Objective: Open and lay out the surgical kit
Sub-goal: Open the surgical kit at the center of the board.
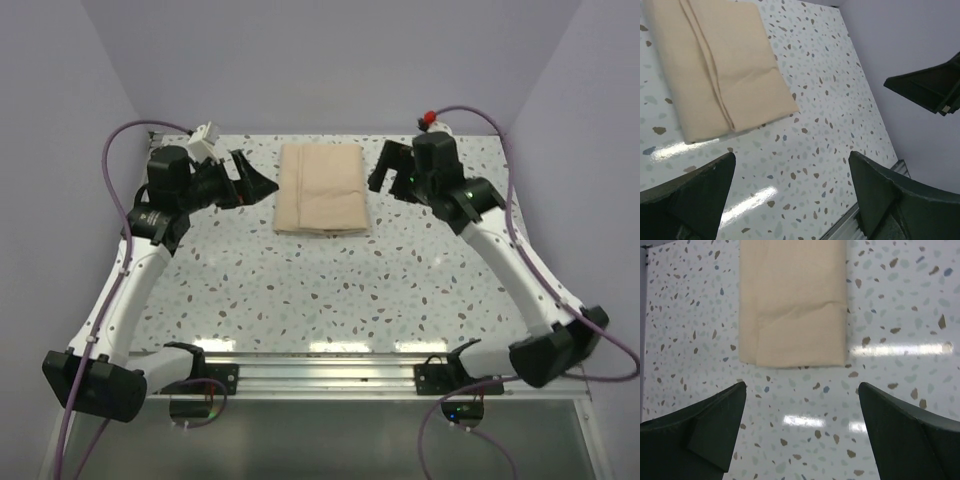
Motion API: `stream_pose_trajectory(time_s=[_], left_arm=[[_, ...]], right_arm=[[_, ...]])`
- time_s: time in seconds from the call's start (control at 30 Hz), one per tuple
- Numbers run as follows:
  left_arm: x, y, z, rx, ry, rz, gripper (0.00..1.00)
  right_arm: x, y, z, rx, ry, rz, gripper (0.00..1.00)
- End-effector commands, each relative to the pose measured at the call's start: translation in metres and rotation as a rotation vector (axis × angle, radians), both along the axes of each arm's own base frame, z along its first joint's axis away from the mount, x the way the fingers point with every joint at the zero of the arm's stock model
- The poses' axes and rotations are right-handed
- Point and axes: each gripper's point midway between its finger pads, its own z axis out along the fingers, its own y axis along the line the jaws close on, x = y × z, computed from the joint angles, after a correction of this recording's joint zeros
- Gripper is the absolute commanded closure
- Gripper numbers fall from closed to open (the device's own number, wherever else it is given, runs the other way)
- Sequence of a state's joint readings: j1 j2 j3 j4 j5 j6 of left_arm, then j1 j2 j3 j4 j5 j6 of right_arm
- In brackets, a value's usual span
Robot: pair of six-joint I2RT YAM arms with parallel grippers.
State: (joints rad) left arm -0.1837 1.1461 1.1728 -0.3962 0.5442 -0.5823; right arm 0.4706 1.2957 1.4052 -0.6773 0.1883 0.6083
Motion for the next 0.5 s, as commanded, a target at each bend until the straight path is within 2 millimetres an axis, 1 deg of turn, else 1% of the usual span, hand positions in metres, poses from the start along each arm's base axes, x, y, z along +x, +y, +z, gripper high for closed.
stream_pose_trajectory(time_s=[0.0,0.03,0.07,0.1,0.13,0.17,0.2,0.23,0.27,0.3,0.33,0.37,0.4,0.43,0.47], left_arm=[[0.017,0.027,-0.001,0.157,-0.037,0.121,0.0],[0.018,0.029,-0.003,0.168,-0.037,0.134,0.0],[0.017,0.03,-0.004,0.171,-0.037,0.137,0.0],[0.014,0.033,-0.007,0.181,-0.018,0.146,0.0],[0.012,0.036,-0.009,0.192,-0.007,0.159,0.0],[0.012,0.043,-0.009,0.209,0.0,0.2,0.0],[0.006,0.048,-0.015,0.225,0.032,0.217,0.0],[0.004,0.052,-0.016,0.236,0.039,0.24,0.0],[-0.003,0.054,-0.014,0.234,0.029,0.247,0.0],[-0.007,0.056,-0.015,0.232,0.026,0.252,0.0],[-0.01,0.058,-0.016,0.232,0.022,0.263,0.0],[-0.016,0.06,-0.021,0.233,0.026,0.273,0.0],[-0.017,0.061,-0.024,0.234,0.028,0.28,0.0],[-0.019,0.063,-0.027,0.234,0.034,0.287,0.0],[-0.02,0.063,-0.032,0.237,0.047,0.289,0.0]], right_arm=[[0.029,0.036,-0.035,-0.236,0.107,0.16,0.01],[0.05,0.051,-0.046,-0.29,0.117,0.192,0.01],[0.056,0.063,-0.051,-0.312,0.118,0.214,0.01],[0.062,0.069,-0.062,-0.338,0.144,0.226,0.01],[0.068,0.077,-0.068,-0.345,0.162,0.238,0.01],[0.081,0.095,-0.082,-0.354,0.185,0.268,0.01],[0.08,0.102,-0.09,-0.37,0.218,0.293,0.02],[0.081,0.111,-0.095,-0.38,0.23,0.314,0.02],[0.081,0.129,-0.092,-0.393,0.215,0.355,0.02],[0.082,0.139,-0.113,-0.422,0.247,0.382,0.02],[0.082,0.148,-0.119,-0.434,0.247,0.4,0.02],[0.08,0.162,-0.117,-0.436,0.229,0.427,0.01],[0.08,0.168,-0.123,-0.436,0.231,0.439,0.01],[0.08,0.173,-0.139,-0.445,0.256,0.447,0.01],[0.082,0.178,-0.139,-0.434,0.253,0.441,0.02]])
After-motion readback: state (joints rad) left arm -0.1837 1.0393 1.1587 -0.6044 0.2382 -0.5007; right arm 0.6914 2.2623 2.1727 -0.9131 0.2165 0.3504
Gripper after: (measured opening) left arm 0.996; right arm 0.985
